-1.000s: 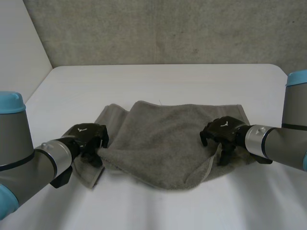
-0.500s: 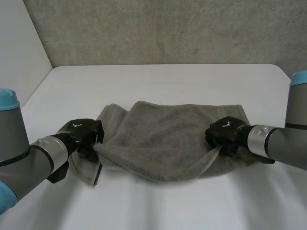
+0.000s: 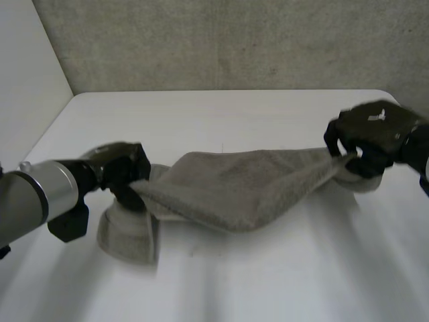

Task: Fold the towel.

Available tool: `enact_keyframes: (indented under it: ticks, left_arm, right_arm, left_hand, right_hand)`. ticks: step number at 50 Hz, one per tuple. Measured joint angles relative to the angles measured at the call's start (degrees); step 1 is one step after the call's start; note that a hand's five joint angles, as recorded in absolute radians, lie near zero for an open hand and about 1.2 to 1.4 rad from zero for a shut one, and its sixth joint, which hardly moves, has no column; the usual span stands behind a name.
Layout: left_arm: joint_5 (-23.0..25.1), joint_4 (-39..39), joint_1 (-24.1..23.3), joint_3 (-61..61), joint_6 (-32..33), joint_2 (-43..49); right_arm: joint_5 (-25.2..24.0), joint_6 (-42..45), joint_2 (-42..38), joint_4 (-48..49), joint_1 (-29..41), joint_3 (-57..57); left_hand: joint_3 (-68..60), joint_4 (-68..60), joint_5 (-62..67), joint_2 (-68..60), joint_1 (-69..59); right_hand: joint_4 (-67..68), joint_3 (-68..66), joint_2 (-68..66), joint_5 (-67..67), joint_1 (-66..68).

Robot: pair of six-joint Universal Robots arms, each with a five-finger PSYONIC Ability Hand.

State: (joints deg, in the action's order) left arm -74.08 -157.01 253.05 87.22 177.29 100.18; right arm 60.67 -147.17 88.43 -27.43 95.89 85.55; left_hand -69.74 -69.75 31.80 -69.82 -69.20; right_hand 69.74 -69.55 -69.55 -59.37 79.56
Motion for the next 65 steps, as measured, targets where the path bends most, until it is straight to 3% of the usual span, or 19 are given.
enact_keyframes:
  ticks: [11, 26, 27, 31, 32, 33, 44, 48, 59, 65]
  left_arm:
    - [-0.5, -1.7, 1.5, -0.4, 1.8, 11.3]
    - [-5.4, -14.5, 3.5, -12.8, 7.5, 25.2]
    - [-6.1, -14.9, 3.5, -13.5, 7.7, 25.4]
    - [-7.3, -15.3, 3.0, -13.9, 7.8, 24.3]
    - [-7.7, -15.2, 2.5, -13.5, 7.7, 23.0]
    - [-7.8, -15.2, 2.3, -13.2, 7.7, 22.4]
    - [-10.4, -16.5, -8.2, -0.6, 7.3, 9.6]
    - [-14.2, -18.7, -11.8, 2.4, 7.3, 8.8]
    - [-32.5, -28.5, -24.1, 8.6, 7.9, 12.1]
    - [-36.5, -30.8, -27.4, 10.4, 8.1, 12.5]
  right_arm:
    - [3.5, 6.8, -6.5, 1.7, 1.7, 6.5]
    - [10.0, -3.2, -16.8, 16.7, 5.7, 5.6]
    - [11.0, -3.8, -17.4, 18.1, 6.2, 5.7]
    - [11.9, -4.2, -17.9, 19.5, 6.6, 6.1]
    - [12.3, -4.2, -18.1, 20.0, 6.7, 6.5]
    - [12.4, -4.2, -18.2, 20.2, 6.7, 6.7]
    - [12.5, -3.9, -18.6, 21.4, 6.4, 7.9]
    - [12.5, -3.9, -18.9, 21.5, 6.4, 8.1]
    - [12.7, -3.6, -19.7, 22.2, 6.4, 9.0]
    - [13.3, -3.4, -19.9, 22.7, 6.4, 9.4]
  left_hand:
    - [0.0, 0.0, 0.0, 0.0, 0.0]
    - [4.5, 4.2, 0.0, 4.6, 3.9]
    - [13.3, 13.4, 0.0, 13.5, 13.2]
    - [24.8, 25.1, -1.7, 25.1, 25.2]
    - [49.5, 49.1, -21.1, 49.9, 49.2]
    - [51.1, 50.7, -21.9, 51.3, 50.8]
    - [59.3, 59.3, -30.0, 59.5, 58.6]
    - [59.3, 59.3, -30.1, 59.5, 58.6]
    - [56.0, 56.1, -28.2, 56.1, 55.4]
    - [53.6, 53.5, -25.7, 53.7, 53.1]
  right_hand:
    - [0.0, -0.1, 0.0, 0.0, 0.0]
    - [0.0, -0.1, 0.0, 0.0, 0.0]
    - [0.0, -0.1, 0.0, 0.0, 0.0]
    - [0.0, -0.1, 0.0, 0.0, 0.0]
    - [0.0, -0.1, 0.0, 0.0, 0.1]
    - [0.0, -0.1, 0.0, 0.0, 0.1]
    - [0.0, -0.1, 0.0, 0.0, 0.1]
    - [0.0, -0.1, 0.0, 0.0, 0.1]
    - [0.0, -0.1, 0.0, 0.0, 0.1]
    - [0.0, -0.1, 0.0, 0.0, 0.1]
